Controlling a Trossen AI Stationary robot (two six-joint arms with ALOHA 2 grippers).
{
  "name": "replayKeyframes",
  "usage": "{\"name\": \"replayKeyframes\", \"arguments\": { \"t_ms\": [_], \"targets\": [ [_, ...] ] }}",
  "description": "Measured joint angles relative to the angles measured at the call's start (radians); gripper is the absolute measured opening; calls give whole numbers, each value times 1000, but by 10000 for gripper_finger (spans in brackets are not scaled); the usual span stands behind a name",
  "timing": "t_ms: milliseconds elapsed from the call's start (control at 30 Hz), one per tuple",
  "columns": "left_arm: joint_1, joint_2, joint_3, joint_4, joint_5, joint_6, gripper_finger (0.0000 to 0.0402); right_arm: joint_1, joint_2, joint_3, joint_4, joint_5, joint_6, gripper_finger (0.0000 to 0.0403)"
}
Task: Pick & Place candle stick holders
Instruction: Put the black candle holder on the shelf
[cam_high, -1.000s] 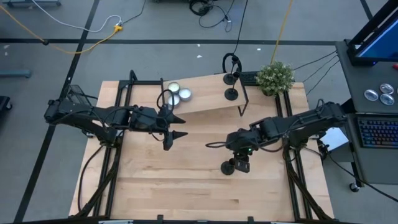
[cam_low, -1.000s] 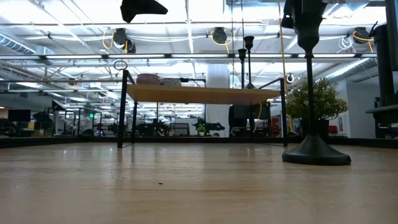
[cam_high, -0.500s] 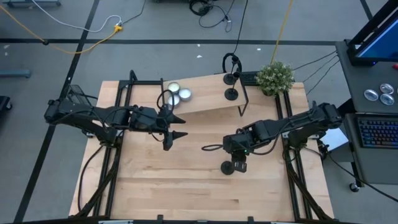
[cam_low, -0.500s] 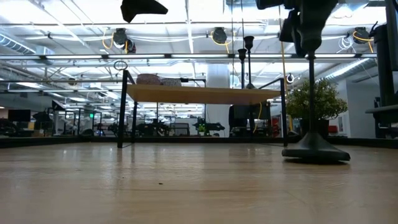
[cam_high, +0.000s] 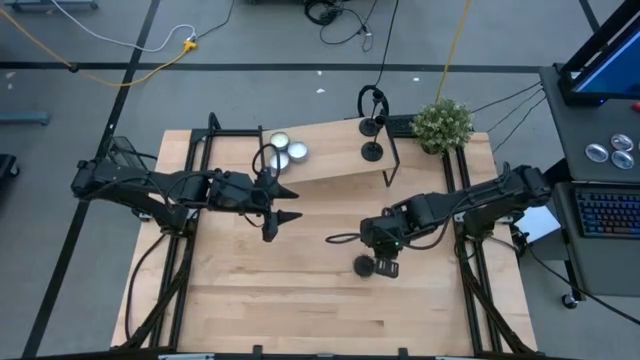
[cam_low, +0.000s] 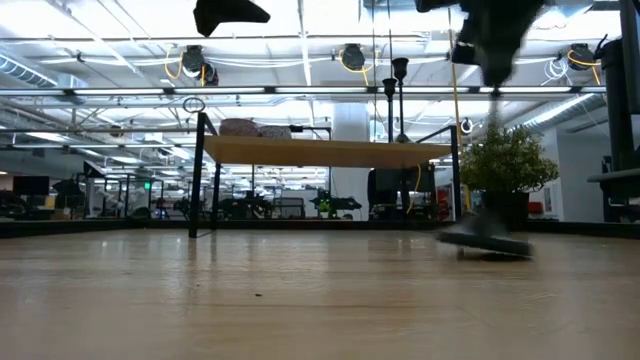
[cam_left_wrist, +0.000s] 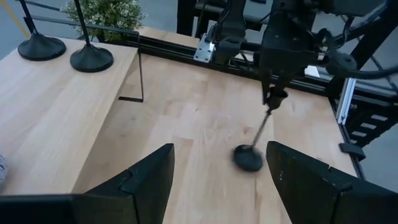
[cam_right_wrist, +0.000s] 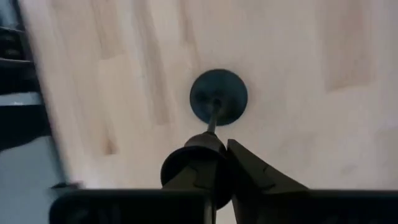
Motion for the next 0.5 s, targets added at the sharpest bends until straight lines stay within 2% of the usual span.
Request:
{"name": "replayKeyframes", "arguments": {
  "t_ms": [167, 367, 500],
  "targets": [
    [0, 6, 0, 31, -9, -7, 257, -16, -1, 136, -20, 50, -47, 11],
    [-12, 81, 4, 216, -27, 125, 257, -67, -1, 277, -33, 37, -88, 10],
    [-13, 152, 2, 302, 0, 141, 257, -99, -1, 316, -38, 40, -97, 10]
  ]
}}
